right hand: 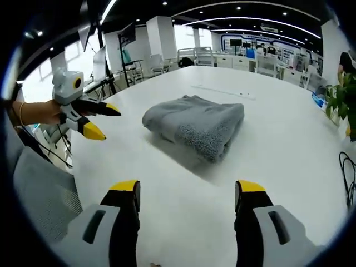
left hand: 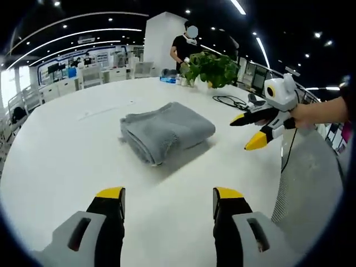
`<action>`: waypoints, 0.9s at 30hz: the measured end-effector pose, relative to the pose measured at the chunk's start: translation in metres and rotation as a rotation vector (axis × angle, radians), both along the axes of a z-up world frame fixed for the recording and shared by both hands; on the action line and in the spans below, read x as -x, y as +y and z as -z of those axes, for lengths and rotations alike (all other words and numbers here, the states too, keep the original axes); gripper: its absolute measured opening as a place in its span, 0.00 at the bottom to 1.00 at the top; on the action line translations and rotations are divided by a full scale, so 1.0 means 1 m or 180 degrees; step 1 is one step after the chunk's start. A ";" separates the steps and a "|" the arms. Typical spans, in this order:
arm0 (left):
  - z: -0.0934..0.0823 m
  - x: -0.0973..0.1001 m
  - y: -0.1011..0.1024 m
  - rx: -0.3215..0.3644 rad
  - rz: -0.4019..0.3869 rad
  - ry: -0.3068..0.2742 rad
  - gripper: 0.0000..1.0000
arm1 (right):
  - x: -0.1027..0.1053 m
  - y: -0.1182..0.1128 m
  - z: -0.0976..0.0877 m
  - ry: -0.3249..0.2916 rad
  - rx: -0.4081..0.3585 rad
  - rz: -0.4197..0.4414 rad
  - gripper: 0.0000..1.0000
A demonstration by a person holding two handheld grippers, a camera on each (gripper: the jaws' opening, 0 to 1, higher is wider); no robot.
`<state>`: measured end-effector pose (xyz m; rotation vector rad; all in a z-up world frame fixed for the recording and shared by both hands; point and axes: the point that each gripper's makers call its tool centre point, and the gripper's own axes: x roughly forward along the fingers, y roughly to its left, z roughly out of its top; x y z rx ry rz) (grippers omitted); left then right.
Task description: Fold the towel on the table until its edges align and the towel forms a compact rectangular stack.
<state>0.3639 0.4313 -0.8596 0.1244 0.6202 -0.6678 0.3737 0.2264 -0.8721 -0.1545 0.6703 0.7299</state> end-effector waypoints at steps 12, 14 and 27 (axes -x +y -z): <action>-0.006 0.024 0.002 0.0117 -0.0086 -0.0082 0.73 | 0.027 -0.007 -0.003 -0.0033 -0.0232 0.0239 0.80; -0.006 0.026 0.002 0.0103 -0.0096 -0.0088 0.73 | 0.029 -0.010 -0.004 -0.0040 -0.0242 0.0270 0.81; -0.007 0.037 0.003 0.0206 -0.0168 -0.0175 0.87 | 0.047 -0.012 -0.002 0.0005 -0.0318 0.0363 0.86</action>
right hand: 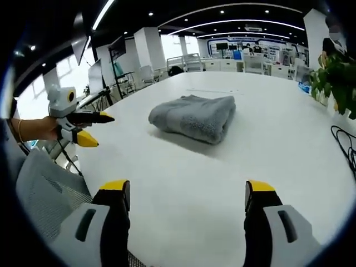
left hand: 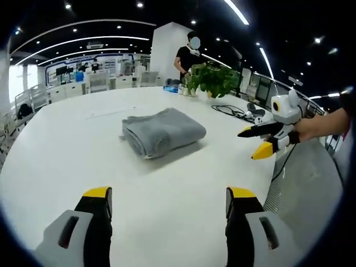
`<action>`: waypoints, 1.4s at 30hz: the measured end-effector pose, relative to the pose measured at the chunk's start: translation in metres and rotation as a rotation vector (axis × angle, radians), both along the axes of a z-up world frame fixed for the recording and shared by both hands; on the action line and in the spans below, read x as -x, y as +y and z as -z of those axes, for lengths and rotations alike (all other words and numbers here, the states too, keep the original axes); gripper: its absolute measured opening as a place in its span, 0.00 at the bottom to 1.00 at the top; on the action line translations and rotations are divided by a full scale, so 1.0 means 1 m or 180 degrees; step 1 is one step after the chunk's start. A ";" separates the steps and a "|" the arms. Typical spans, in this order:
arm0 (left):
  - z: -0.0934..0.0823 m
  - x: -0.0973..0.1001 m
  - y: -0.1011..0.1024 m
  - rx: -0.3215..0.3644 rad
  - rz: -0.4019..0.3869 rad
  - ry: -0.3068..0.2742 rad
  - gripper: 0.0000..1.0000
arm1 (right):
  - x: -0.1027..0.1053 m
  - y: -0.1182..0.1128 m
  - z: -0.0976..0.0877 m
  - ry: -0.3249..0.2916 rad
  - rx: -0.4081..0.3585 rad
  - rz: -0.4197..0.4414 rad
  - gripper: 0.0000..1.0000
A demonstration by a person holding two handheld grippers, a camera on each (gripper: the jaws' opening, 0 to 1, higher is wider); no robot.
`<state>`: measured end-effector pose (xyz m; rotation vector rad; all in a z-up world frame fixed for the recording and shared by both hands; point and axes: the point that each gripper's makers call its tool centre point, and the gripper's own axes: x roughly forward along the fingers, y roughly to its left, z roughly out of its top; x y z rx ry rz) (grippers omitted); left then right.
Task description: Fold the towel on the table until its edges align and the towel forms a compact rectangular stack.
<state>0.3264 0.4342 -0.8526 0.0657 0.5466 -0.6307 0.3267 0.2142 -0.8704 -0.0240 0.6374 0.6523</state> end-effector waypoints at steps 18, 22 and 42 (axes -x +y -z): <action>0.000 0.002 -0.002 0.0002 0.0019 0.0012 0.87 | 0.003 0.002 0.002 0.0039 -0.0076 0.0038 0.86; -0.001 0.001 -0.002 0.0025 -0.0003 0.0006 0.87 | 0.001 0.001 0.002 0.0025 -0.0082 0.0059 0.87; -0.004 0.004 -0.001 0.0050 -0.0048 -0.0023 0.92 | 0.002 -0.002 0.000 0.0002 -0.0169 0.0133 0.90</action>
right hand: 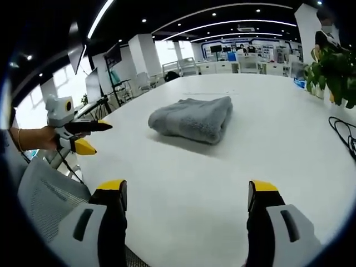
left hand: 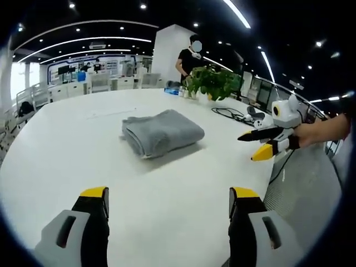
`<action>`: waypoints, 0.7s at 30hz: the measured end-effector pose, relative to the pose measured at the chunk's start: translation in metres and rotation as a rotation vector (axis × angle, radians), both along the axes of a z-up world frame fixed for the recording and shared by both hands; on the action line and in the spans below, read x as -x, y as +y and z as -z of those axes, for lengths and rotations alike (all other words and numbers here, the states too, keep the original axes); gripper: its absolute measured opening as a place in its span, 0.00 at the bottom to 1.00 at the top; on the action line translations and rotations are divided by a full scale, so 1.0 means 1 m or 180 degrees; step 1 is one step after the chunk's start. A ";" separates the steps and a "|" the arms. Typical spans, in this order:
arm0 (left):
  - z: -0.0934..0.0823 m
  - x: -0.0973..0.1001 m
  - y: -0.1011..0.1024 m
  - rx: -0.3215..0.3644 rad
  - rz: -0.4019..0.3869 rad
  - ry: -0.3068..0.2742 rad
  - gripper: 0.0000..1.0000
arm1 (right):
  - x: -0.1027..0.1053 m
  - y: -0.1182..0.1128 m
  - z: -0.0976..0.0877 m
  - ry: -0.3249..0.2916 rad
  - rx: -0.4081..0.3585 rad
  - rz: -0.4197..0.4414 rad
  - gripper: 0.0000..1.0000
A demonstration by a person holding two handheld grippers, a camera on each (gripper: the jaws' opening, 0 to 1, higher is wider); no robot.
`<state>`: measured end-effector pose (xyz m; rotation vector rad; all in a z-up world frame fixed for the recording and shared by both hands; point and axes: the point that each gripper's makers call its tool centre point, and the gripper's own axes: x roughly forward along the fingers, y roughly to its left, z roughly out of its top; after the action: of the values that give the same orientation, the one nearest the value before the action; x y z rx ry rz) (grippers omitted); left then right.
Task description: Fold the towel on the table until its edges align and the towel forms a compact rectangular stack.
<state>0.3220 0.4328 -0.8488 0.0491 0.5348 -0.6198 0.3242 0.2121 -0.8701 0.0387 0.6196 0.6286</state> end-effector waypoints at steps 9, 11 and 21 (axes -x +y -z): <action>-0.004 -0.001 0.001 0.0007 -0.0049 -0.0013 0.92 | 0.003 -0.001 0.001 0.0034 0.0011 -0.0035 0.90; -0.005 -0.001 0.001 0.0010 -0.0054 -0.0015 0.92 | 0.003 -0.001 0.001 0.0033 0.0011 -0.0036 0.90; -0.005 -0.002 0.000 0.0010 -0.0043 -0.0016 0.92 | 0.001 0.000 -0.002 0.0019 -0.0028 -0.0012 0.89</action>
<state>0.3237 0.4333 -0.8437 0.0440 0.5289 -0.6072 0.3230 0.2124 -0.8684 0.0477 0.6228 0.6352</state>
